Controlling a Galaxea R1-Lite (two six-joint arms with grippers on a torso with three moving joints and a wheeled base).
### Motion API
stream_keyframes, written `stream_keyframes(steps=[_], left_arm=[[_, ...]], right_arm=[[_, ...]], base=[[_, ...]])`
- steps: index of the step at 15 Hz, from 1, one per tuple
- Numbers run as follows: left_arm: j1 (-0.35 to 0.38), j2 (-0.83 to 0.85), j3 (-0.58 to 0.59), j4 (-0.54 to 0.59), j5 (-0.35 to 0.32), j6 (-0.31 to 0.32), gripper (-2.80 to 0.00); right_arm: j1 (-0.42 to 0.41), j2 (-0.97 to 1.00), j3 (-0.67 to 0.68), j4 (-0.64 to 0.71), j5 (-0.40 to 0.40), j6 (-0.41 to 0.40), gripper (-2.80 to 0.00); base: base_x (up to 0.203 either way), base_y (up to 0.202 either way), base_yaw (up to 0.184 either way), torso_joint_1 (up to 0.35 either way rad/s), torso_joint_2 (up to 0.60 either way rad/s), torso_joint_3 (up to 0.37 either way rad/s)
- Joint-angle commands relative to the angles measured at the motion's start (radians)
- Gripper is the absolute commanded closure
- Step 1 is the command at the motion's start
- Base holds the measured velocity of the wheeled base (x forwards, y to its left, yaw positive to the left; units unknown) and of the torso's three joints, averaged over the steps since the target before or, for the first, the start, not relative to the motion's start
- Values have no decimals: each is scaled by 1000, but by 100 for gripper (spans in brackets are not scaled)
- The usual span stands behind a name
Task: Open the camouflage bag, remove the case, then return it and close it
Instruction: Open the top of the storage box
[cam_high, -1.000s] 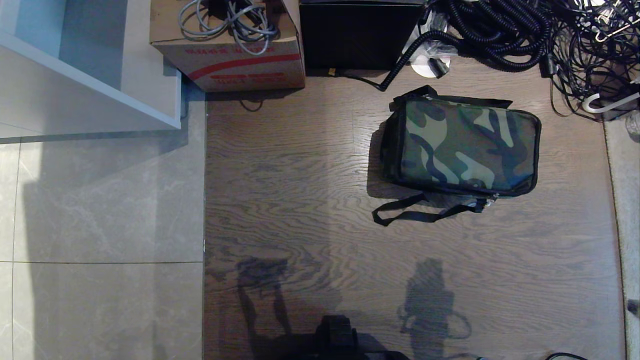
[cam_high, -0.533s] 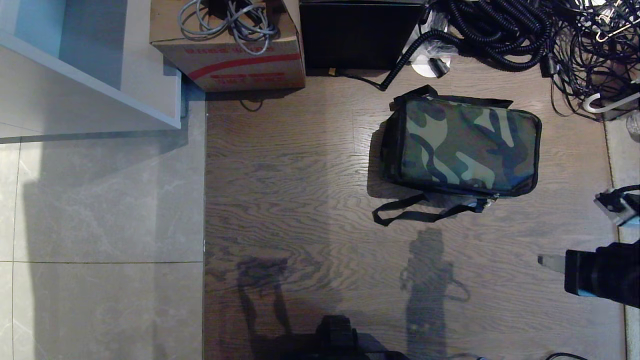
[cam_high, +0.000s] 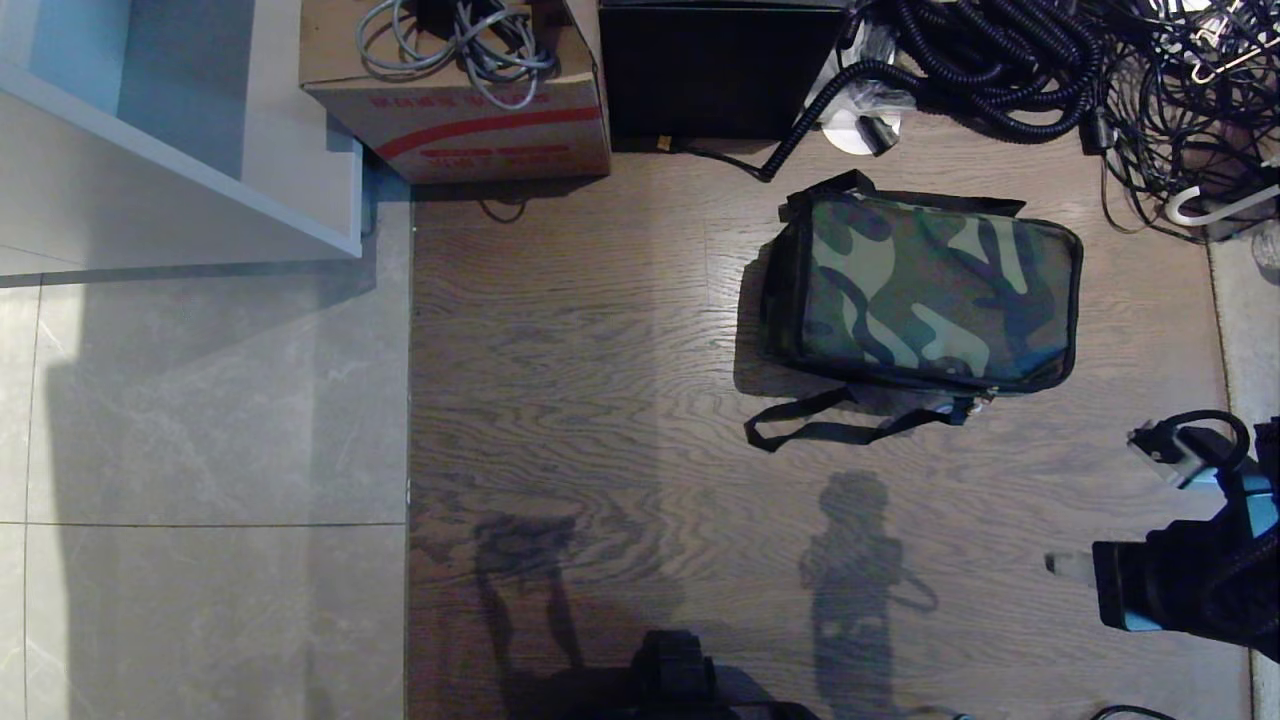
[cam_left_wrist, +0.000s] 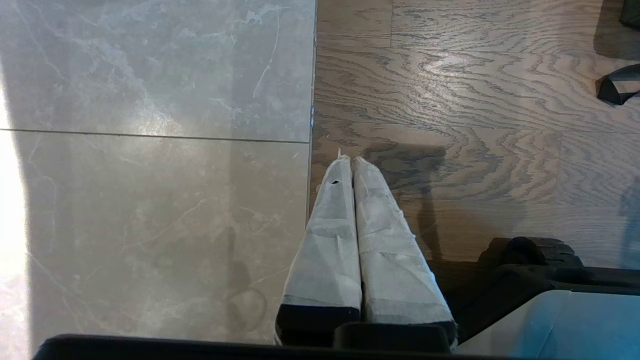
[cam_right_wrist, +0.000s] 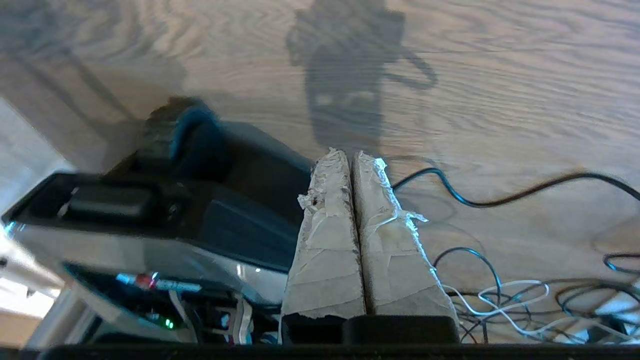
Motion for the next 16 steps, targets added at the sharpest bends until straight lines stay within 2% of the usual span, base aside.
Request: stream_keyframes(steps=[1,6,9,13,14,16], left_arm=[[0,0,0,0,0,0,0],[0,0,0,0,0,-1,0],[0,0,0,0,0,0,0],[0,0,0,0,0,-1,0],[0,0,0,0,0,0,0],[0,0,0,0,0,-1,0]], right_arm=[[24,10,5,-15,1,1,0],[17,156,-26,-174,-1,1,0],[-12,269,-53,-355,-2,-23,0],[-174,388,-154,-415,4,-246,0],[-197,417,-174,-422,6,-275,-280],[-205,456,-196,-429,8,-292,-280]], base=[[0,0,0,0,0,0],[0,0,0,0,0,0],[0,0,0,0,0,0],[0,0,0,0,0,0],[0,0,0,0,0,0],[0,0,0,0,0,0]])
